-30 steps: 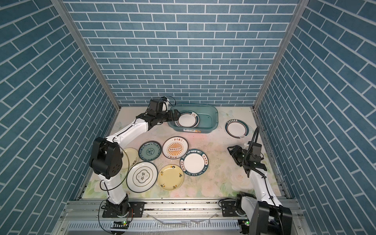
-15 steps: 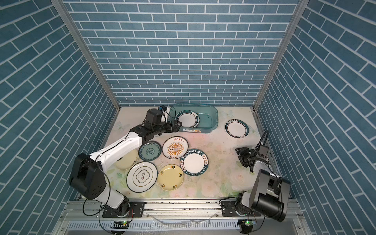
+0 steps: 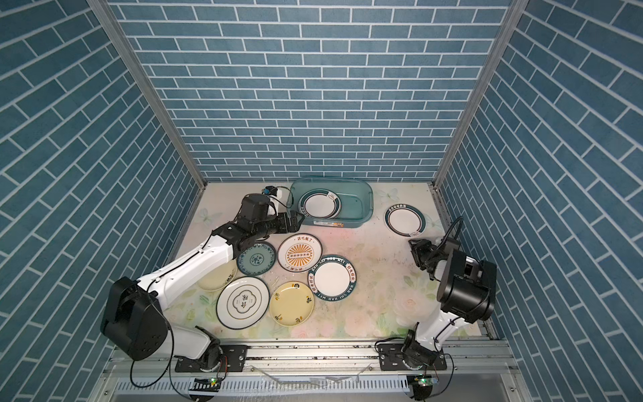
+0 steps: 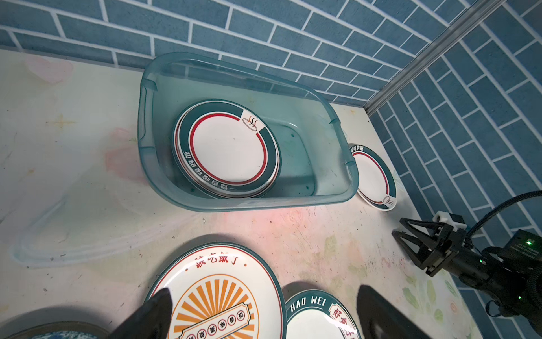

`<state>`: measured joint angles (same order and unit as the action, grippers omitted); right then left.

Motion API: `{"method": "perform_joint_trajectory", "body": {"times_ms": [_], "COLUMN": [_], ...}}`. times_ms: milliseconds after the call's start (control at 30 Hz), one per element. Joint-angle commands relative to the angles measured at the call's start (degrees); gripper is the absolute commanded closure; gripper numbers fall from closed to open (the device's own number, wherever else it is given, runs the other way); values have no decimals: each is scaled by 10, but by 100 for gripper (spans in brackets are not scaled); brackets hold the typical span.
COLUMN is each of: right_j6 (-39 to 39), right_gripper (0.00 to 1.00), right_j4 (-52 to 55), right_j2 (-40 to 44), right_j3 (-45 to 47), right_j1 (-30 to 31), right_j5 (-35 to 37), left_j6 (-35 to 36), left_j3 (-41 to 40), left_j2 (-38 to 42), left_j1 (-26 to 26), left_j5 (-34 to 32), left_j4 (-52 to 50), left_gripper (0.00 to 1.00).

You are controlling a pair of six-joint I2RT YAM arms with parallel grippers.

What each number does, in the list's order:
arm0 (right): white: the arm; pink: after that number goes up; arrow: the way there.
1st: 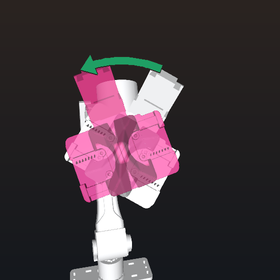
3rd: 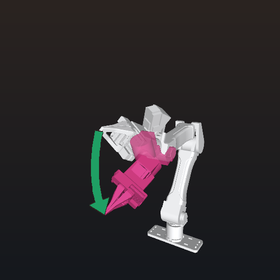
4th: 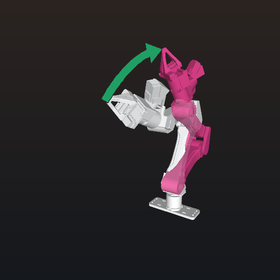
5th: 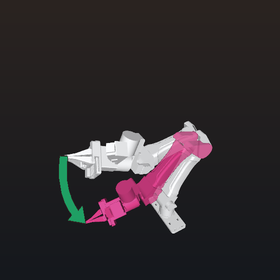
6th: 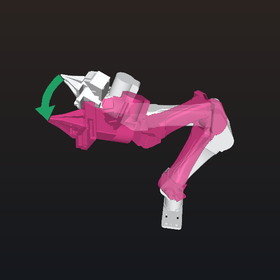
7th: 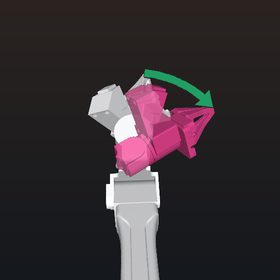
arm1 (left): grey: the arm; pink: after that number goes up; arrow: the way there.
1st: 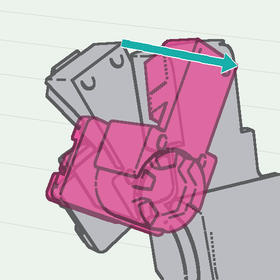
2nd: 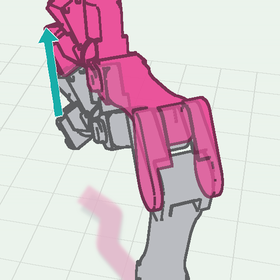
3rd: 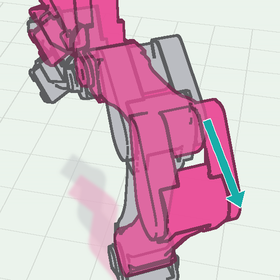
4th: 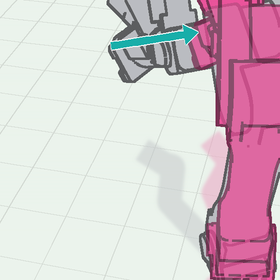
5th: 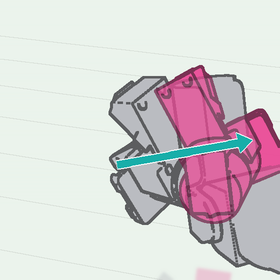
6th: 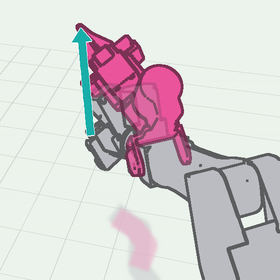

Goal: Place the plates into the plastic bin on the countertop
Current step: Pick up the plate from the top-right of the table.

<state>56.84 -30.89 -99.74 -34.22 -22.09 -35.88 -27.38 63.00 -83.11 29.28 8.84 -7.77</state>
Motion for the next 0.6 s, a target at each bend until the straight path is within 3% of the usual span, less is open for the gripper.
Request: {"method": "perform_joint_trajectory", "body": {"times_ms": [0,567], "right_j6": [40,39], "right_gripper": [52,60], "right_j4": [-56,-29], "right_j2": [-40,-116], "right_j3": [-15,-98], "right_j1": [-2,-1], "right_j5": [11,28], "left_j6": [-10,-9], "left_j3": [-13,-12], "left_j2": [-1,-21], "left_j1": [-1,-1], "left_j5": [5,1], "left_j4": [17,18], "left_gripper": [0,0]}}
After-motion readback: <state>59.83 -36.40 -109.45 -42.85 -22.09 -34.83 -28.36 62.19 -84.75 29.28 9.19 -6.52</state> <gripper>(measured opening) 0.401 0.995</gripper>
